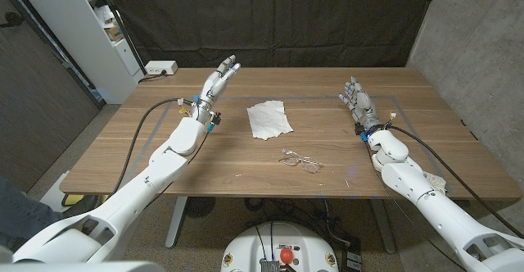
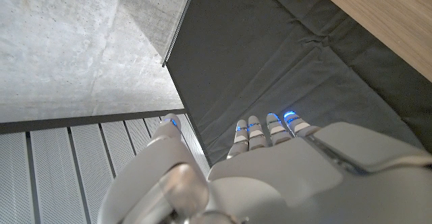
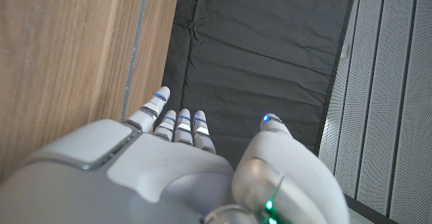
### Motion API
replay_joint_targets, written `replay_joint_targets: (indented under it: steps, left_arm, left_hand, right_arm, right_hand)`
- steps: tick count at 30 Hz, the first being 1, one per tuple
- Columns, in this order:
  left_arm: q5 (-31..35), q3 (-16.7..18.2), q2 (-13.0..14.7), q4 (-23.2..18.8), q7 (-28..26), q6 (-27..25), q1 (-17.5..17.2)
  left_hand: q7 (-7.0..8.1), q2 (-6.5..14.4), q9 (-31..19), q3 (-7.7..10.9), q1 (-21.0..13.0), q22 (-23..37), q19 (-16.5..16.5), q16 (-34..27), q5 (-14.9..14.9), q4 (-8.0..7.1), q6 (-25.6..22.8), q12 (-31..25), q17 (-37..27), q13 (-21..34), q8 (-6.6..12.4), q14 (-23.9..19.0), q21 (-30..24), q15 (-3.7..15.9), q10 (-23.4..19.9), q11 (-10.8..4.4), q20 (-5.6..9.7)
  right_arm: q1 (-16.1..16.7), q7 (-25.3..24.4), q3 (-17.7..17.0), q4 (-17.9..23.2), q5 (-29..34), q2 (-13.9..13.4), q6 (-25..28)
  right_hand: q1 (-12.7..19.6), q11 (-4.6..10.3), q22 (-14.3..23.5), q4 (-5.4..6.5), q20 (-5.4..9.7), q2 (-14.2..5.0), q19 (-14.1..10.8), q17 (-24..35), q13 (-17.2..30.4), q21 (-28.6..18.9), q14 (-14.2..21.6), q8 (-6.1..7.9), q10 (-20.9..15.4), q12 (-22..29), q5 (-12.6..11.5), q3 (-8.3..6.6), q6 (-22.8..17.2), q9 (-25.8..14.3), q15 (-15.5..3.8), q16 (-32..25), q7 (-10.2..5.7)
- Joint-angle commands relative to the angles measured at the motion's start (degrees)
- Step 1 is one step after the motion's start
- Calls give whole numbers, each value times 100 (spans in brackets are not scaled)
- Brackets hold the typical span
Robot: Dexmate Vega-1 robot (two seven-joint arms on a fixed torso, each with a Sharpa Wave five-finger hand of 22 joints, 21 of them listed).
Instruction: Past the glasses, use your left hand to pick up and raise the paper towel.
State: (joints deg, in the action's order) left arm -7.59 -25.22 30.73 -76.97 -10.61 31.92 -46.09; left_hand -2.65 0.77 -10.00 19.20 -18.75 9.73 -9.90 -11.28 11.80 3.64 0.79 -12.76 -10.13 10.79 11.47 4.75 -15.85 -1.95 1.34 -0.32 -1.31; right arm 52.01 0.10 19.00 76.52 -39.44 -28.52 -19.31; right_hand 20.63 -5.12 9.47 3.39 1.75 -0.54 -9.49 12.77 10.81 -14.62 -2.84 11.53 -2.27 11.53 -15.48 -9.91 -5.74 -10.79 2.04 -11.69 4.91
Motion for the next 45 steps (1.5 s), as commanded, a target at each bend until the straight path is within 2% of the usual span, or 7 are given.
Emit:
replay_joint_targets:
  steps: [1, 15, 25, 29, 45]
  left_arm:
    - [755, -60, 39, -7, -483, 248, 4]
    - [1423, -43, 227, -476, -879, -57, -169]
    - [1797, -69, 314, -651, -1087, -297, -198]
    - [2241, -95, 366, -765, -1364, -523, -203]
    - [2700, -272, 538, -874, -1606, -826, -98]
  left_hand:
    - [-28, 11, -30, 30, -105, 31, 64, -38, 19, 54, -93, -61, -18, 27, 34, -82, 35, 18, -60, -11, -3]
    - [-13, 20, -31, 47, -171, 30, 126, -39, 29, 106, -150, -72, -16, 29, 35, -144, 53, 53, -128, -42, -9]
    - [8, 25, -31, 61, -224, 30, 139, -32, 39, 147, -190, -77, -16, 30, 38, -169, 77, 55, -169, -38, -12]
    - [21, 27, -32, 66, -244, 30, 152, -37, 43, 163, -218, -84, -15, 30, 44, -196, 83, 57, -196, -51, -16]
    - [37, 37, -34, 90, -337, 31, 246, -45, 62, 235, -335, -101, -15, 32, 56, -306, 104, 82, -302, -72, -24]
  right_arm:
    - [73, 8, -22, 44, -13, -29, -29]
    - [203, -28, -58, 208, -9, -83, -71]
    - [228, -33, -83, 213, -30, -78, -101]
    - [230, -34, -86, 185, -40, -52, -127]
    - [230, -65, -65, 167, -16, -34, -116]
  right_hand:
    - [5, -35, 14, -25, -12, -40, -56, 14, 6, 24, 35, 18, -50, 46, -23, -9, -55, -9, 15, -57, 4]
    - [-1, -36, 15, -27, -16, -48, -73, 10, 7, 57, 40, 12, -57, 37, -20, 1, -60, -9, 25, -54, 4]
    - [-3, -42, 15, -31, -21, -53, -83, 7, 8, 78, 40, 8, -59, 31, -18, 6, -64, -9, 23, -51, 4]
    - [-4, -30, 16, -32, -20, -54, -86, 6, 8, 84, 48, 6, -58, 29, -18, 8, -61, -9, 23, -53, 4]
    - [-4, -23, 16, -39, -17, -58, -103, 1, 9, 114, 56, 0, -68, 24, -17, 16, -63, -9, 18, -50, 0]
